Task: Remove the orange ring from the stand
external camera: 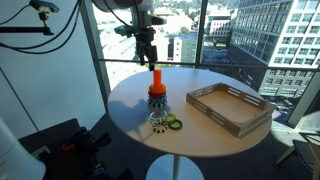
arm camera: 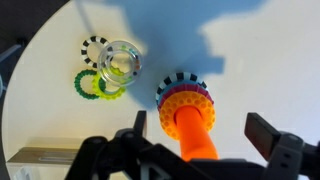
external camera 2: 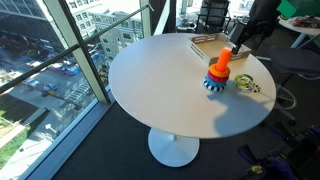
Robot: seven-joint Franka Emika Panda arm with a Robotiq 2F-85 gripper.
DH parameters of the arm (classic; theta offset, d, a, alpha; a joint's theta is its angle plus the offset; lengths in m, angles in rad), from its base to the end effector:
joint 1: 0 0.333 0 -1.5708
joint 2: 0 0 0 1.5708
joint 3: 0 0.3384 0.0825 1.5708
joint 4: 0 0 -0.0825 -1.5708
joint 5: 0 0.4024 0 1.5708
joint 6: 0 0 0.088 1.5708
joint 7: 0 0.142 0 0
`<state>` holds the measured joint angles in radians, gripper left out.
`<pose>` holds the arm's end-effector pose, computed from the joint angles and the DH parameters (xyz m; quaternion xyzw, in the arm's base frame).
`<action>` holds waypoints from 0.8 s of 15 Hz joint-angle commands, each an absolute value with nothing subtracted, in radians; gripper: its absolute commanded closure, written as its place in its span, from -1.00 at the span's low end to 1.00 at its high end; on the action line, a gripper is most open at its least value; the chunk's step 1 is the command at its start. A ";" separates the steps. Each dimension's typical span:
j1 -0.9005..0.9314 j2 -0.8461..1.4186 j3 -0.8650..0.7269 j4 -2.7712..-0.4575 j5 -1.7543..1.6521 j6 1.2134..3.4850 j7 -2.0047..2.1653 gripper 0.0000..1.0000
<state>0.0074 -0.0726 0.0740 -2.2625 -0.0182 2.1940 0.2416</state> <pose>0.5203 0.0414 0.3684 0.9971 -0.0748 0.0035 0.0096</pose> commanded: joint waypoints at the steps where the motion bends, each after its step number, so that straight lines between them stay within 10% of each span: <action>1: 0.027 -0.042 0.073 -2.293 -0.015 2.319 0.276 -1.00; 12: 0.048 0.086 0.049 -2.306 -0.065 2.483 0.410 -1.00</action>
